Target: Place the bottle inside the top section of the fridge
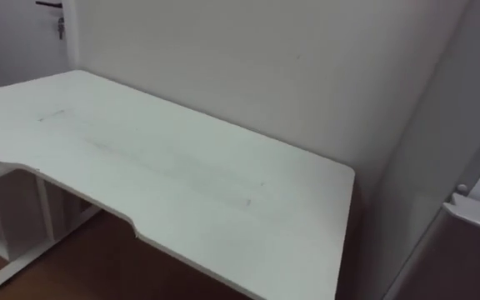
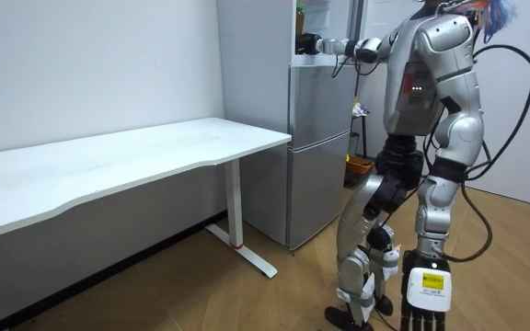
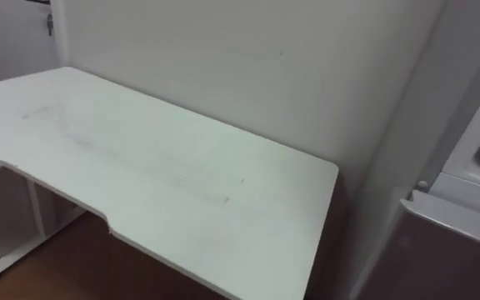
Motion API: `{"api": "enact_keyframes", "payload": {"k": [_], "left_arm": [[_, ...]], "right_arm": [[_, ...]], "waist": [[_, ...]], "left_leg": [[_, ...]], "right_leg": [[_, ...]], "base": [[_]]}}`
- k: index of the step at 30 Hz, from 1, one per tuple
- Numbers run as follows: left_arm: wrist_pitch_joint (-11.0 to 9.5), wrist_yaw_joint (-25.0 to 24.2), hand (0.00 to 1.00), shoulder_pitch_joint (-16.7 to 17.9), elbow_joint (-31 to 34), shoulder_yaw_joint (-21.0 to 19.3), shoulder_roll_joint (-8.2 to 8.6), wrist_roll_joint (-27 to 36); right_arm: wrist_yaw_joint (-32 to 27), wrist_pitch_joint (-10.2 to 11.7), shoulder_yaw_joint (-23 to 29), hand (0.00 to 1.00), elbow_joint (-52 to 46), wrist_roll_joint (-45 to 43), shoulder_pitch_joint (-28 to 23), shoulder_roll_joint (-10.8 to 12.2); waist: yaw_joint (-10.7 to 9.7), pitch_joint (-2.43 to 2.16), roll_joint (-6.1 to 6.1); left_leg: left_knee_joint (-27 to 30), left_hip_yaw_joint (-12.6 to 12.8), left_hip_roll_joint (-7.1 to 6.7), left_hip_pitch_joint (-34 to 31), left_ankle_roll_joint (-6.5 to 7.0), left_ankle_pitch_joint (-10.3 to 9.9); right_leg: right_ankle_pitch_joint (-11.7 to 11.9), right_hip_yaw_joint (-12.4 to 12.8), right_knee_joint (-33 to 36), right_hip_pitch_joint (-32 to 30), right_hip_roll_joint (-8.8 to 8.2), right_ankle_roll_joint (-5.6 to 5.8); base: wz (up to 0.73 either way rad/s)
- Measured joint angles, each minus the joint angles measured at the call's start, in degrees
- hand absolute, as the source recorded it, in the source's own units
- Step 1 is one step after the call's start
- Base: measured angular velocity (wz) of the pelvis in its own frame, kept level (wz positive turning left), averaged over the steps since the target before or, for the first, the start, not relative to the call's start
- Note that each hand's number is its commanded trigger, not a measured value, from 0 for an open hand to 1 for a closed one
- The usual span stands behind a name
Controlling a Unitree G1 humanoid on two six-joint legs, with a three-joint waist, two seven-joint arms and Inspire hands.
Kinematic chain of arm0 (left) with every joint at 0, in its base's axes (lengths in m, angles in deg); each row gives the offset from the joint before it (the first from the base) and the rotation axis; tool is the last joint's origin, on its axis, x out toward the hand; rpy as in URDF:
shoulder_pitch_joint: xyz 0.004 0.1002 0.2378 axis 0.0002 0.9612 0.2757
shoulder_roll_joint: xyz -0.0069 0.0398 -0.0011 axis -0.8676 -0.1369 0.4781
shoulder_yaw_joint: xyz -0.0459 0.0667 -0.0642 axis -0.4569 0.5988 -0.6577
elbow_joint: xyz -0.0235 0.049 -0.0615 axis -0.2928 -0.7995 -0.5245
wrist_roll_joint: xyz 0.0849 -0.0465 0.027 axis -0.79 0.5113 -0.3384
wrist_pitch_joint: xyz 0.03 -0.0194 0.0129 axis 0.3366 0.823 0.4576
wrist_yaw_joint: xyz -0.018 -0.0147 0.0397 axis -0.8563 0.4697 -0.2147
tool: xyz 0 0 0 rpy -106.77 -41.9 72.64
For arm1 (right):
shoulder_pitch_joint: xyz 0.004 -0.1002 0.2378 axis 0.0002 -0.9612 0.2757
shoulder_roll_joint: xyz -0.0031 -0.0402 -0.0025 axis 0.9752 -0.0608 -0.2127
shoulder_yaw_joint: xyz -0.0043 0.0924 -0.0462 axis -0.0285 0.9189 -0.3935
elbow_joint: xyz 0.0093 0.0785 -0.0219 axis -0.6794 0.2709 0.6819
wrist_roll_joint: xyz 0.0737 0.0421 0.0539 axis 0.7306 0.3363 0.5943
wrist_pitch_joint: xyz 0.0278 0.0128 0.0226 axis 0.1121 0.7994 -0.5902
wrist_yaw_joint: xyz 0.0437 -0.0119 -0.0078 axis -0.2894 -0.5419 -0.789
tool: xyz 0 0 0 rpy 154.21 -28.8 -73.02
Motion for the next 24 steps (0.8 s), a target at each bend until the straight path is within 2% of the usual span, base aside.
{"api": "enact_keyframes", "payload": {"k": [5, 7, 13, 24], "left_arm": [[0.3, -1.06, 0.0, -0.31, 0.03, -0.13, -0.75, 2.2], [0.3, -1.42, 0.0, -1.28, -0.08, -0.2, -1.22, 2.15], [0.14, -2.27, 0.0, -1.47, -0.03, -0.2, -1.9, 3.34], [-0.3, -2.15, 0.0, -2.15, -0.12, -0.2, -1.92, 3.26]], "right_arm": [[4.83, -0.22, -0.65, 0.0, 1.71, 0.97, 0.62, -0.02], [7.58, -0.64, -1.26, 0.0, 1.72, -0.42, -0.43, -0.93], [10.95, -1.4, -1.42, 0.0, 1.99, -1.41, -0.36, -2.41], [14.4, -1.42, -0.92, 0.0, 1.91, -1.95, -0.38, -2.59]], "waist": [[-0.22, 0.02, -0.09], [-0.19, 0.04, -0.15], [-0.3, 0.03, -0.15], [-1.04, -0.03, -0.29]], "left_leg": [[0.45, 0.2, 0.07, 0.16, -0.21, -0.06], [0.81, -0.3, 0.08, -0.12, -0.27, -0.13], [0.83, -0.52, 0.05, -0.08, -0.29, -0.11], [0.3, 0.27, 0.12, 0.72, 0.02, 0.07]], "right_leg": [[0.35, -0.81, -0.67, 0.93, 0.27, -0.1], [0.34, -1.61, -0.69, 1.05, 0.28, -0.16], [0.37, -1.73, -0.71, 0.95, 0.29, -0.19], [0.58, -1.08, -0.74, 1.28, 0.25, -0.55]], "base": [[0.01], [0.1], [0.02], [-0.01]]}}
